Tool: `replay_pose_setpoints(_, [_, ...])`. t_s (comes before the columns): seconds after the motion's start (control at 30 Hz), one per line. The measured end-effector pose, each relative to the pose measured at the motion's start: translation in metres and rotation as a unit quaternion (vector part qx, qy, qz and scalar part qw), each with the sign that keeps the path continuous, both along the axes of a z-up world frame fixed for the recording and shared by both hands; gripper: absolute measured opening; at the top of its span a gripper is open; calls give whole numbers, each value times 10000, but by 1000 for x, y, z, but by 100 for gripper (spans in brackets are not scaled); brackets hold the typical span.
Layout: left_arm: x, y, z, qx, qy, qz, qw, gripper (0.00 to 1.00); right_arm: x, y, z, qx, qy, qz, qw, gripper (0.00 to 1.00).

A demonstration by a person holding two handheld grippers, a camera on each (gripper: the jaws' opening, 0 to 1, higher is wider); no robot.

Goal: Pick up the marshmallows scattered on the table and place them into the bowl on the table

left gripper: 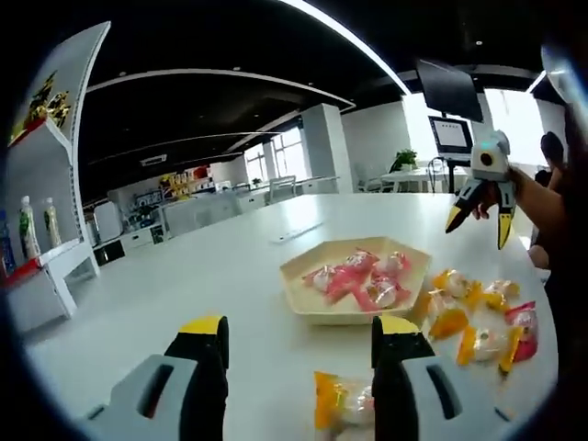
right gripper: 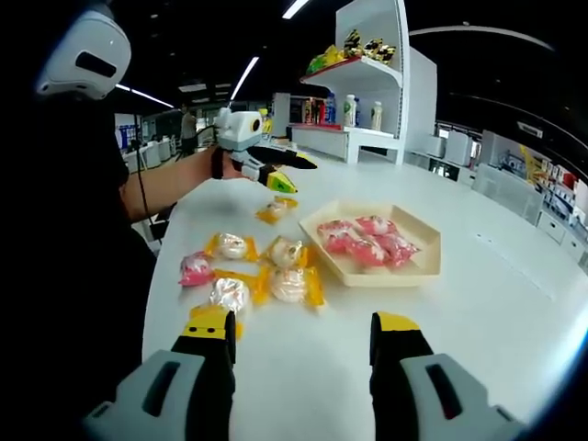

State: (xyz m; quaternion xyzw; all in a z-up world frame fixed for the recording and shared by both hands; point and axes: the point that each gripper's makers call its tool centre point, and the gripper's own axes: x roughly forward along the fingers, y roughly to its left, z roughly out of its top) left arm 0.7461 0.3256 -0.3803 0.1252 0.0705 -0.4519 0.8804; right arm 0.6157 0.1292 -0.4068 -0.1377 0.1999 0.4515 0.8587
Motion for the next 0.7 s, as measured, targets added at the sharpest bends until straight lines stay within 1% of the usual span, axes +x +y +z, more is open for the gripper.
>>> replay_pose_setpoints(0.03, [-5, -3, 1, 8, -41, -147, 9999, 61, 0, 0, 0, -1, -1, -10, 10000, 58])
replay_pose_setpoints(0.1, [-7, -3, -4, 124, -13, -250, 9996, 62, 1, 0, 1, 8, -8, -5, 10000, 58])
replay_pose_setpoints(0.17, [-8, -3, -9, 261, -9, -296, 9992, 62, 1, 1, 1, 18, -15, -7, 10000, 58])
replay_pose_setpoints(0.3, [-12, -3, -16, 378, 94, -368, 9986, 62, 1, 1, 1, 13, 1, -3, 10000, 58])
replay_pose_setpoints(0.4, [-21, -7, -21, 526, 124, -577, 9969, 62, 1, 0, 0, -4, 14, -3, 10000, 58])
replay_pose_setpoints(0.5, [-26, -9, -26, 610, 202, -707, 9954, 62, 0, 1, 0, 3, 5, 8, 10000, 58])
replay_pose_setpoints(0.6, [-31, -10, -37, 788, 309, -775, 9934, 62, 0, 2, 1, 13, -3, 27, 10000, 58])
replay_pose_setpoints(0.67, [-32, -10, -38, 810, 339, -797, 9929, 62, -1, 2, -1, 13, 10, 20, 10000, 58])
replay_pose_setpoints(0.7, [-34, -10, -40, 800, 439, -806, 9926, 62, -1, 2, -1, 6, 16, 20, 10000, 58])
